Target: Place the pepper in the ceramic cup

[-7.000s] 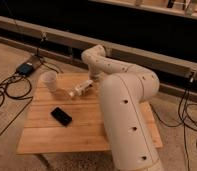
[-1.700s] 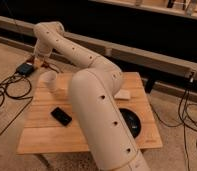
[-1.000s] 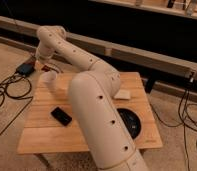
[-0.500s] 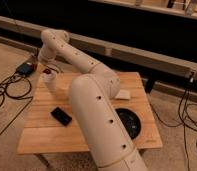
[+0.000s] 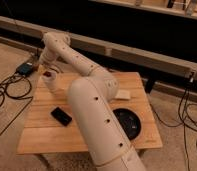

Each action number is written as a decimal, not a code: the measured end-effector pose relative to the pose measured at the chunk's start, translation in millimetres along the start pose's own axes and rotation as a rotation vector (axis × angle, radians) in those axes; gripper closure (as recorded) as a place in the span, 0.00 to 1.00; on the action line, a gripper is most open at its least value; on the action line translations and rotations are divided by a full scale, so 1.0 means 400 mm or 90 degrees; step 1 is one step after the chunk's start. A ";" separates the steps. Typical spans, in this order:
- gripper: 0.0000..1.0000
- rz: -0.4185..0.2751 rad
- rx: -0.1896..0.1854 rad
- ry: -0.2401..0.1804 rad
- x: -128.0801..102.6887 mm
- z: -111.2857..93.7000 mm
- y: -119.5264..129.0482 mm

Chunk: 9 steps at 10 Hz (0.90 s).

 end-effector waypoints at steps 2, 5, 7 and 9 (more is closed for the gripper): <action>0.53 0.009 -0.007 -0.004 0.010 0.014 -0.004; 0.25 0.016 -0.012 -0.008 0.019 0.027 -0.010; 0.20 0.018 -0.012 -0.011 0.020 0.029 -0.016; 0.20 0.017 -0.009 -0.016 0.015 0.026 -0.023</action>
